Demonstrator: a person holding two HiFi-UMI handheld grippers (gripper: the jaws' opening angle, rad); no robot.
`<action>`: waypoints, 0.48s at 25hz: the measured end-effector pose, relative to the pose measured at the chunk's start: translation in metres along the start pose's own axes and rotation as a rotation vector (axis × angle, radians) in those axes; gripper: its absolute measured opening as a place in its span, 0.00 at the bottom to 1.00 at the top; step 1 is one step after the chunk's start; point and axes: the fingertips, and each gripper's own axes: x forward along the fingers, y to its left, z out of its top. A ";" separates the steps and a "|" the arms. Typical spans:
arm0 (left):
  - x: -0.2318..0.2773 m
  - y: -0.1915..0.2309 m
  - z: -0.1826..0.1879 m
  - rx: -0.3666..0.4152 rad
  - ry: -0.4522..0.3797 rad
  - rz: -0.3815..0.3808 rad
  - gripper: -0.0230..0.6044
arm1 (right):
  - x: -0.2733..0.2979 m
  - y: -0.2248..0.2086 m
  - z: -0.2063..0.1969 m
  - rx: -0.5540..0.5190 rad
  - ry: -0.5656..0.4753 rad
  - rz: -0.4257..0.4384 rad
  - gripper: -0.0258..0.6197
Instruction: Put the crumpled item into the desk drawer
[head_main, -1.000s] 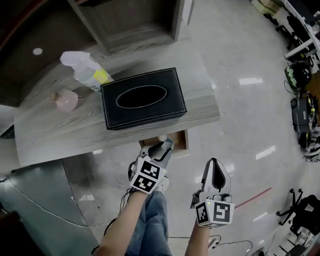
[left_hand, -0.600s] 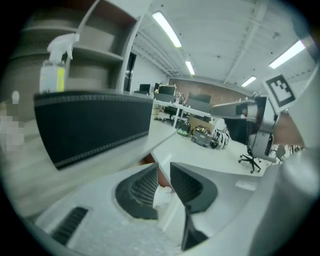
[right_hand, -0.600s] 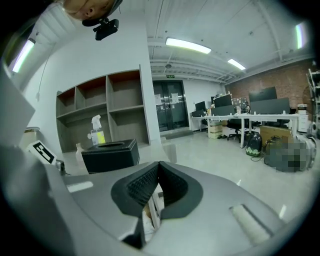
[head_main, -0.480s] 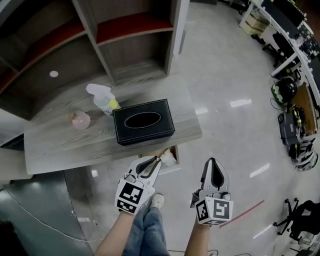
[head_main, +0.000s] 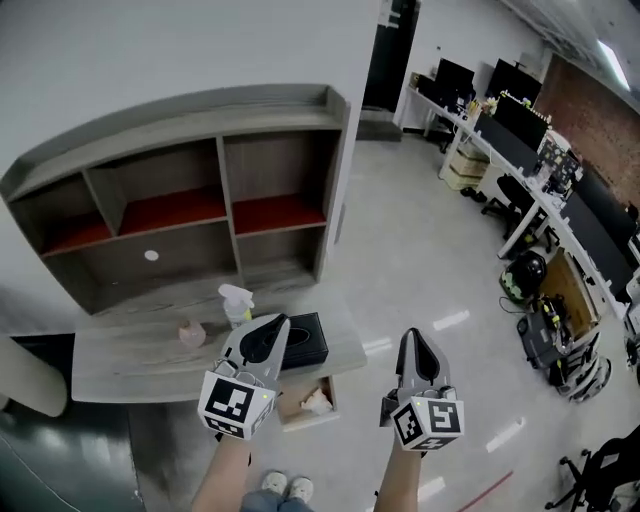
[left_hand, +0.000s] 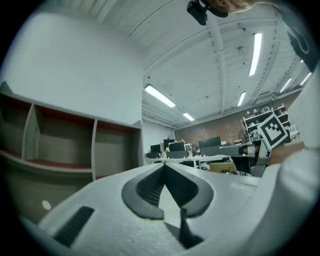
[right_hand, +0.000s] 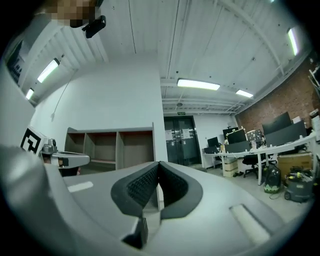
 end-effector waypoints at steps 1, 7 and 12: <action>-0.003 0.005 0.018 0.014 -0.033 0.009 0.04 | 0.000 0.003 0.015 -0.002 -0.024 0.007 0.06; -0.018 0.024 0.080 0.038 -0.136 0.024 0.04 | -0.005 0.019 0.071 -0.054 -0.105 0.033 0.06; -0.029 0.030 0.090 0.017 -0.156 0.027 0.04 | -0.014 0.029 0.076 -0.047 -0.105 0.046 0.06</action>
